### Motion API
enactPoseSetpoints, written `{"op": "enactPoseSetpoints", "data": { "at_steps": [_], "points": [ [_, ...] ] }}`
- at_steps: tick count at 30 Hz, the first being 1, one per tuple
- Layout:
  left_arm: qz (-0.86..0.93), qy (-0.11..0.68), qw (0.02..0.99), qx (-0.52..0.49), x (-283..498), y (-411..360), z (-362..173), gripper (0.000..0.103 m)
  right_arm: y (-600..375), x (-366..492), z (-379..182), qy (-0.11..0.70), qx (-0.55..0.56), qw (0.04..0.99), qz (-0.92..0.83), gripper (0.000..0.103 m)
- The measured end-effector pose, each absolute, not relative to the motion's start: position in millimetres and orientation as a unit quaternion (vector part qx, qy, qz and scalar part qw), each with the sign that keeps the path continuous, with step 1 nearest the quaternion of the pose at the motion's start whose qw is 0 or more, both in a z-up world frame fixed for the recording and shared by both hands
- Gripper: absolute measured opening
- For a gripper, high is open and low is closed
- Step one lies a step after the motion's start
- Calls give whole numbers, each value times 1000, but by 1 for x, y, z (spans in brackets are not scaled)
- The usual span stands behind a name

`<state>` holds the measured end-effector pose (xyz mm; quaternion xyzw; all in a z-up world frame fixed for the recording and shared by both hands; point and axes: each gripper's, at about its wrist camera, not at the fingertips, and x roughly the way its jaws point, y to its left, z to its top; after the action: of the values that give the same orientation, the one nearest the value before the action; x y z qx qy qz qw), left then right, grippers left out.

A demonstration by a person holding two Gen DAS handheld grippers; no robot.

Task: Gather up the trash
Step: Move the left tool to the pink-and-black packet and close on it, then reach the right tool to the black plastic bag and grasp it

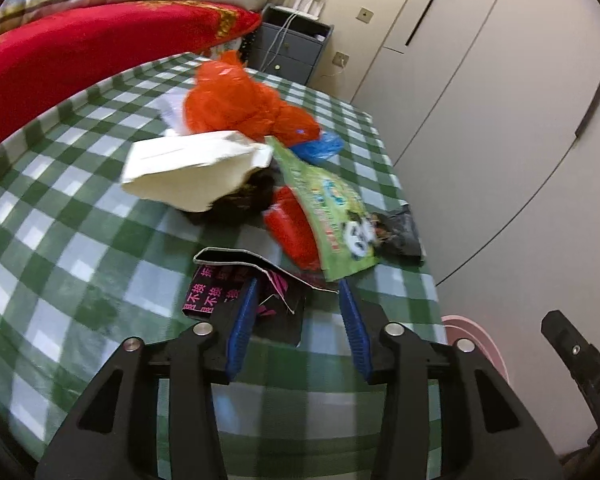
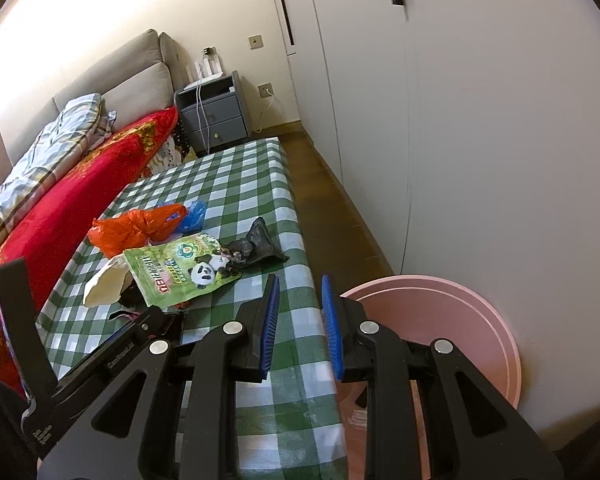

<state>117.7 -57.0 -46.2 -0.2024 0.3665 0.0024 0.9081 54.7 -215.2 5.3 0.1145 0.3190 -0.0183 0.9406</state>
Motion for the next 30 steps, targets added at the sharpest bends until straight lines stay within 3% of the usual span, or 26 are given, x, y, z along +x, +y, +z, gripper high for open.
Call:
{"op": "enactPoseSetpoints", "data": {
  "at_steps": [8, 9, 15, 18, 27, 28, 29, 30],
  "points": [
    [9, 358, 916, -181, 102, -29, -40, 7, -196, 76, -4, 328, 107, 939, -2, 23],
    [11, 357, 917, -178, 101, -26, -40, 0, -193, 80, -6, 330, 105, 938, 1, 23],
    [12, 350, 923, -156, 101, -26, -35, 0, -178, 116, -17, 338, 104, 935, 12, 25],
    [18, 354, 923, -152, 103, -26, -39, 0, -175, 131, -23, 345, 108, 932, 15, 36],
    [37, 364, 916, -164, 104, -21, -45, 1, -171, 182, -46, 372, 131, 919, 11, 56],
    [43, 365, 916, -162, 104, -20, -46, 3, -172, 186, -48, 374, 132, 918, 8, 57],
    [46, 365, 916, -159, 104, -21, -45, 11, -172, 191, -51, 378, 133, 916, 6, 57],
    [50, 364, 917, -156, 104, -21, -45, 30, -172, 194, -52, 382, 134, 915, 5, 60]
  ]
}}
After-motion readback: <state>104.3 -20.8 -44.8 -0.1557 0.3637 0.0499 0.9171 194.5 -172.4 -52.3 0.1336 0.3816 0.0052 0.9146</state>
